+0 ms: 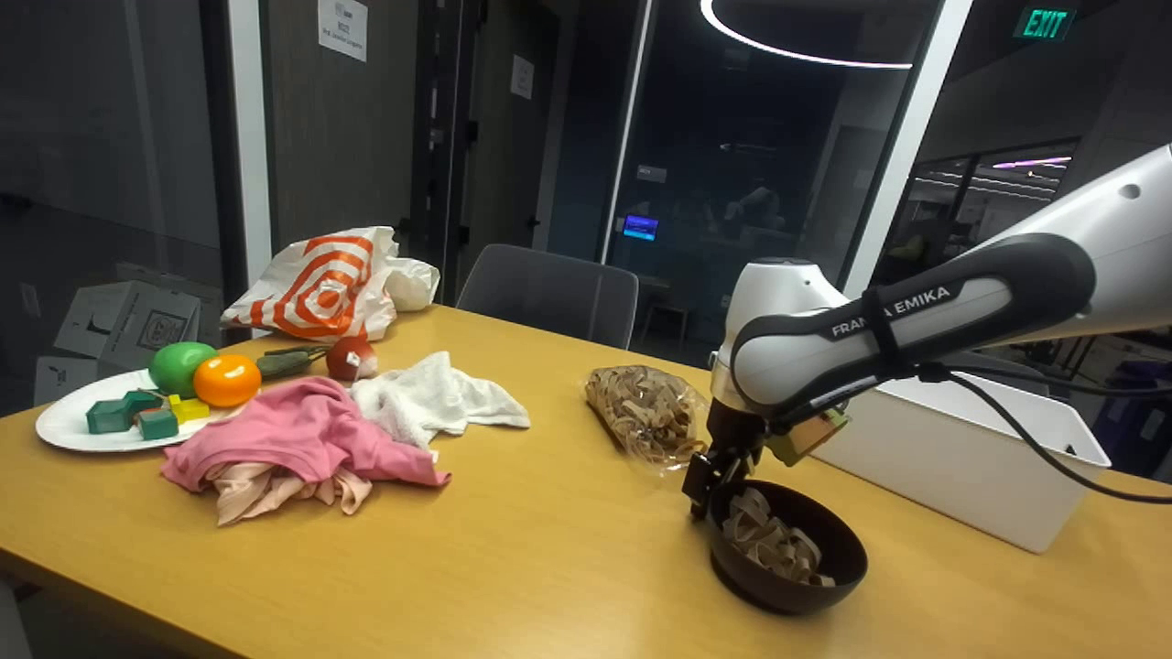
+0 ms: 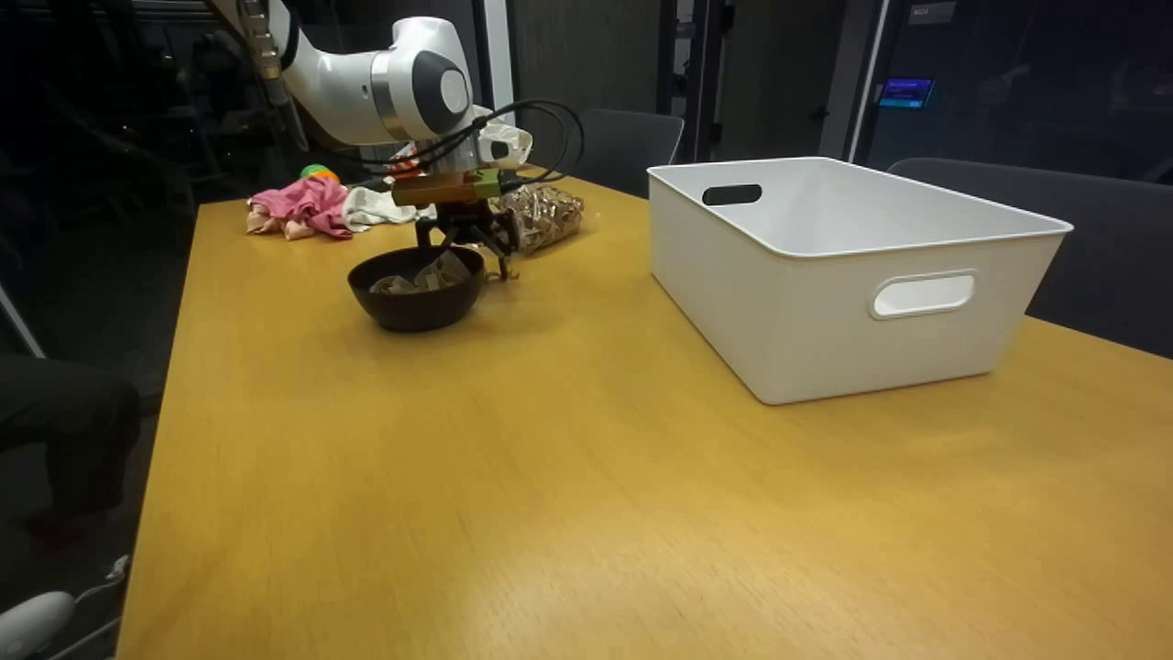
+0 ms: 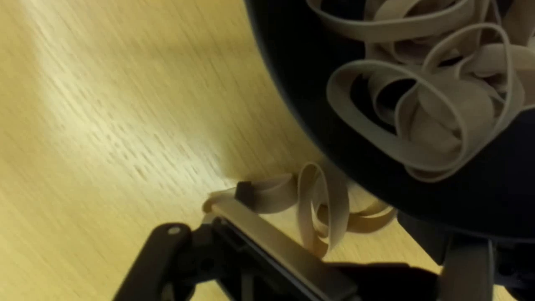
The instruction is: Put the rubber bands into the bowl
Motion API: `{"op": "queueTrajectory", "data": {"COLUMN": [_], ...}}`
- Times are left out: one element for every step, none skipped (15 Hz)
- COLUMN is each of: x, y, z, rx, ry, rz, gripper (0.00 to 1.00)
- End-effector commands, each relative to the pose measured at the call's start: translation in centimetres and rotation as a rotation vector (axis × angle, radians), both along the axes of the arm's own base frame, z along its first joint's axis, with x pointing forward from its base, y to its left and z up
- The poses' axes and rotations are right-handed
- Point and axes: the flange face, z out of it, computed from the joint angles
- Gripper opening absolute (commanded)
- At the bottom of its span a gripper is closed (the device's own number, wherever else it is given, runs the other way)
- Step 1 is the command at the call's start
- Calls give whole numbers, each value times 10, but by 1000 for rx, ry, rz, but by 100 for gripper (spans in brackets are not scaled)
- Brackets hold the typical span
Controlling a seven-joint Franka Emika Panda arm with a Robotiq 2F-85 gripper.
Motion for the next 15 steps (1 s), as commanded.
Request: {"op": "queueTrajectory", "data": {"x": [2, 3, 4, 5, 6, 6, 6, 6, 5, 4, 5, 6, 6, 7, 7], "y": [4, 4, 3, 3, 3, 4, 5, 6, 7, 8, 6, 3, 2, -2, -5], "z": [2, 4, 5, 6, 7, 9, 10, 10, 11, 14, 17, 23, 28, 35, 42], "rx": [-8, -7, -6, -4, -3, -2, -1, -1, -4, -8, -11, -15, -20, -30, -33], "ry": [-12, -16, -19, -23, -26, -28, -28, -28, -24, -25, -29, -38, -47, -55, -66], "rz": [1, 1, -2, -5, -6, -7, -5, -5, -4, -3, -9, -14, -20, -32, -39], "gripper": [60, 50, 44, 37, 28, 21, 12, 8, 3, 2, 0, 3, 5, 5, 5]}}
